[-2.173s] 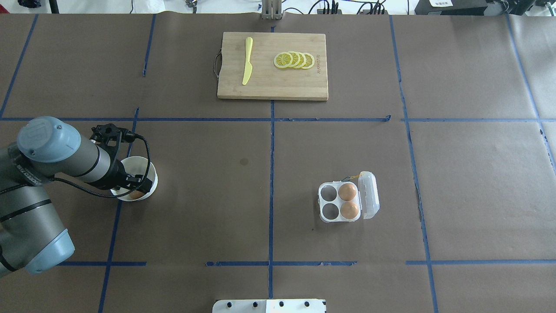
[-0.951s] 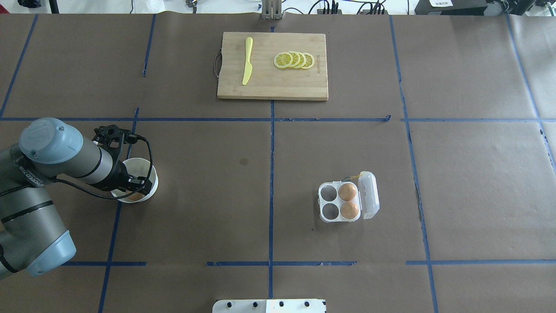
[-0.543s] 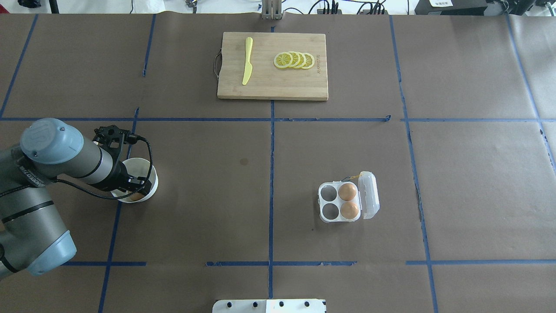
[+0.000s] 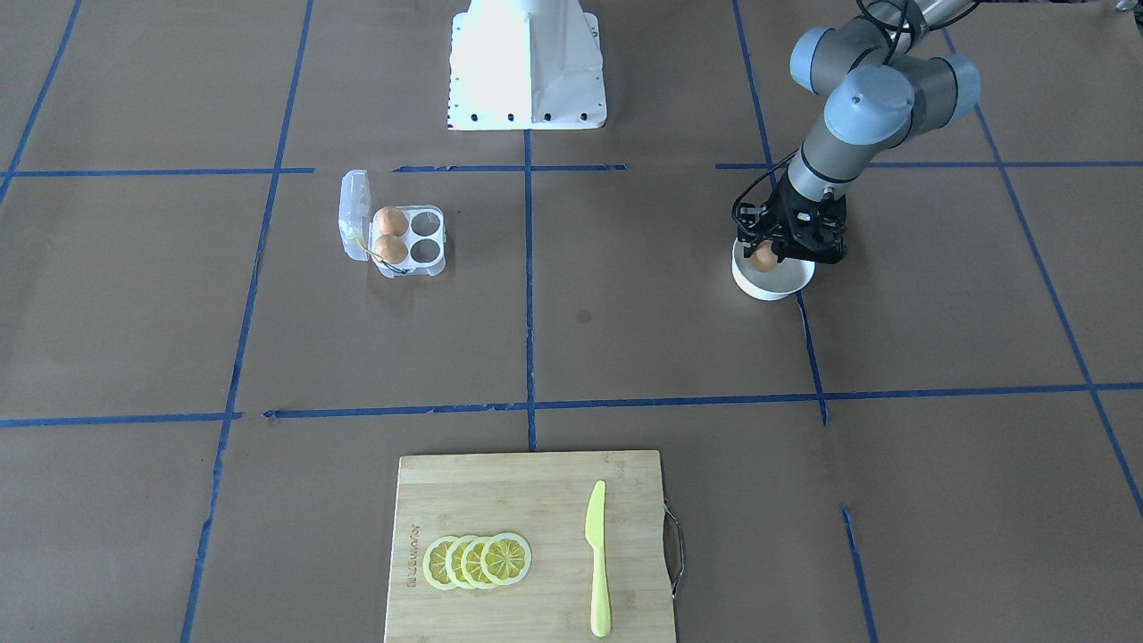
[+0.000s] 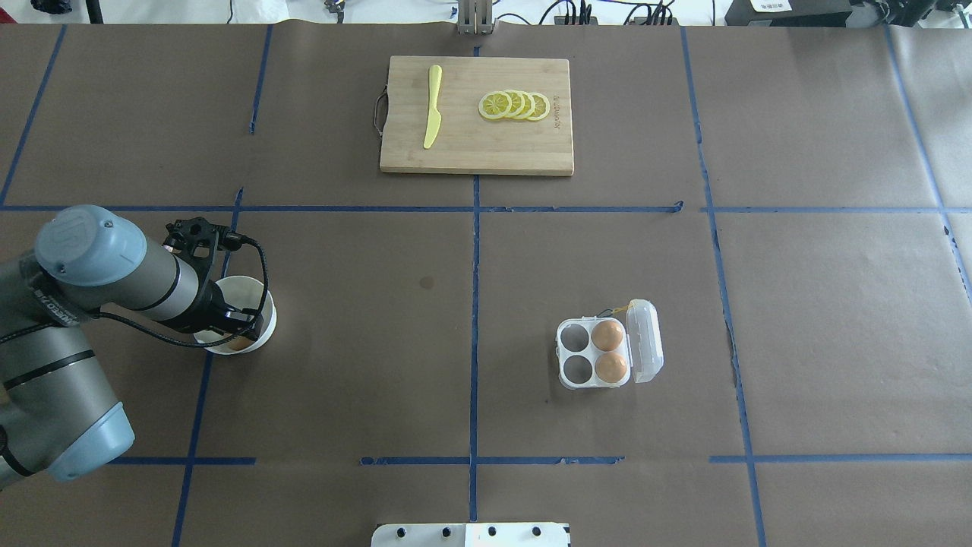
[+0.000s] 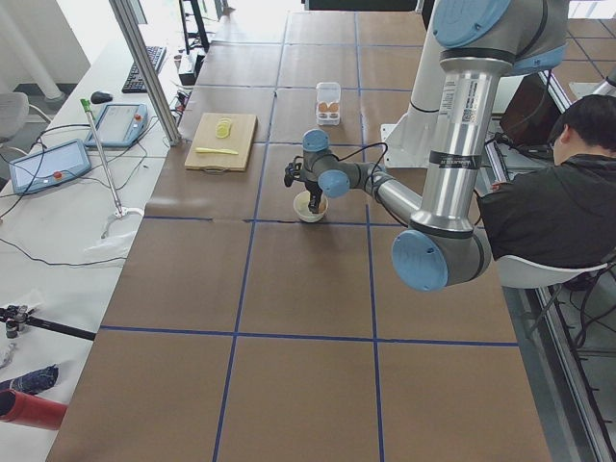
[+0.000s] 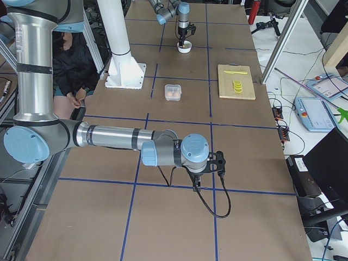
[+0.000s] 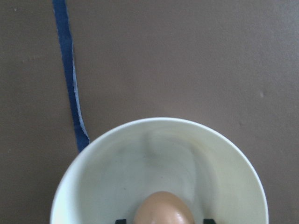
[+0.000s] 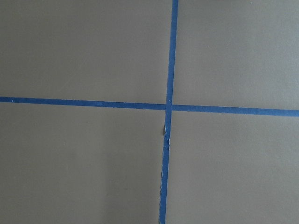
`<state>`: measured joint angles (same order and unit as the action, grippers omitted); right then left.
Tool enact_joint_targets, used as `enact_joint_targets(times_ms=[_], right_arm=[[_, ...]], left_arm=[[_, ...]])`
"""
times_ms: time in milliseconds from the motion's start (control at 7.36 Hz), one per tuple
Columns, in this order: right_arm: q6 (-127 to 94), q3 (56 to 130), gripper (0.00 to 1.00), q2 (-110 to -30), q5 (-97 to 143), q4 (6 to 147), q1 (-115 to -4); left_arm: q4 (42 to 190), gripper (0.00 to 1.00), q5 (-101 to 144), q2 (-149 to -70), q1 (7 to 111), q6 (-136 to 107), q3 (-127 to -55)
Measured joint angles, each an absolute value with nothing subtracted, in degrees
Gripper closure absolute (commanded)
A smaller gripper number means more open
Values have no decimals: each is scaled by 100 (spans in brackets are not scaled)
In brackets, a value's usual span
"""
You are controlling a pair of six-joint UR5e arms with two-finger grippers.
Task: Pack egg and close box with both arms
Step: 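Lower the left gripper into the bowl and close it on the egg, then lift the egg out of the bowl and carry it to the carton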
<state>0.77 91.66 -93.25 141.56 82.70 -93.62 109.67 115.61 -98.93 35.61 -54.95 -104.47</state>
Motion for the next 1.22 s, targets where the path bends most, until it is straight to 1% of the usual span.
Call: enact_joint_targets(times_ms=[136,272,543,951,1086,1222], right_arm=[[73,9165,0,-9325,14158,8271,-9362],[71,9163,0,-9325,14159,8271,-9365],[71,9161,0,-9318,14159,8270,-9365],[70,9166,0,-9310,14175,8271,-9362],[70,9169,0,-9313,14186,8270,-9362],[70,9173,0,-9315,14191,8270,-9363]], left_arm=[[10963,97,11559,-9876,3583,-5497,-10494],[10961,100,11558,-9850,3612,-5495,-10548],[10950,100,11563,-9806,3659,-5495,-10676],[10895,100,11564,-9488,3911,-5506,-11383],[10899,100,11561,-9548,3991,-5574,-11537],[10916,100,11559,-9916,4000,-5764,-11539]])
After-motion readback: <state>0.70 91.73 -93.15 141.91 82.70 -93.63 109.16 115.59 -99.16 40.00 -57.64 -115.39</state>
